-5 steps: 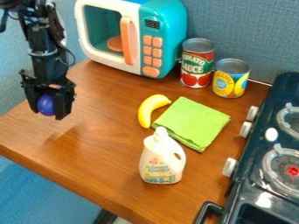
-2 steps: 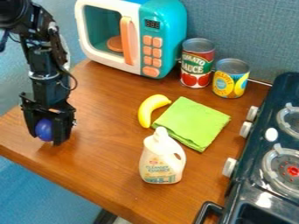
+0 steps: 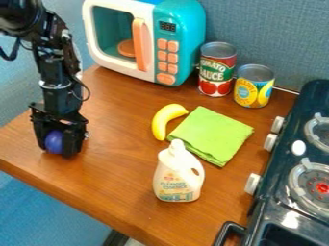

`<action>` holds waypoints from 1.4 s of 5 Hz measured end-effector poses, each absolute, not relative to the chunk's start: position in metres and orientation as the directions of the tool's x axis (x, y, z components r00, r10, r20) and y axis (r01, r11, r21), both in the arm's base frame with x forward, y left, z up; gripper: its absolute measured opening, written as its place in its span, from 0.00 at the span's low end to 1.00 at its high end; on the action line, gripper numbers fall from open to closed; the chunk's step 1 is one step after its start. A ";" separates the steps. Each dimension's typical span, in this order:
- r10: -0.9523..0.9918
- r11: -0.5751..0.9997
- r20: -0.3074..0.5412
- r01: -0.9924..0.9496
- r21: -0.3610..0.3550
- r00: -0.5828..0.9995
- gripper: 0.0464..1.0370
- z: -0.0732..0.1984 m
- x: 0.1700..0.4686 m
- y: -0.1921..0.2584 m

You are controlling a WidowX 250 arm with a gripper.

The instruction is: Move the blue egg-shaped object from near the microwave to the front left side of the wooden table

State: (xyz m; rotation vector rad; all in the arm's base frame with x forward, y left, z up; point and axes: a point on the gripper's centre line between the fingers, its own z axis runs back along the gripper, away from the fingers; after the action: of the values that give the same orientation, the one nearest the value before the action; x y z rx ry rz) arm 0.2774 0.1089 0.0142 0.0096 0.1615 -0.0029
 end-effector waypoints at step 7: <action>-0.105 0.989 0.029 0.102 0.104 0.994 0.96 0.104 0.337 0.066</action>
State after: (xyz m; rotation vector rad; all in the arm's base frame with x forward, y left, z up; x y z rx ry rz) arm 0.3372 0.0655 0.1044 0.1025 -0.0341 -0.1037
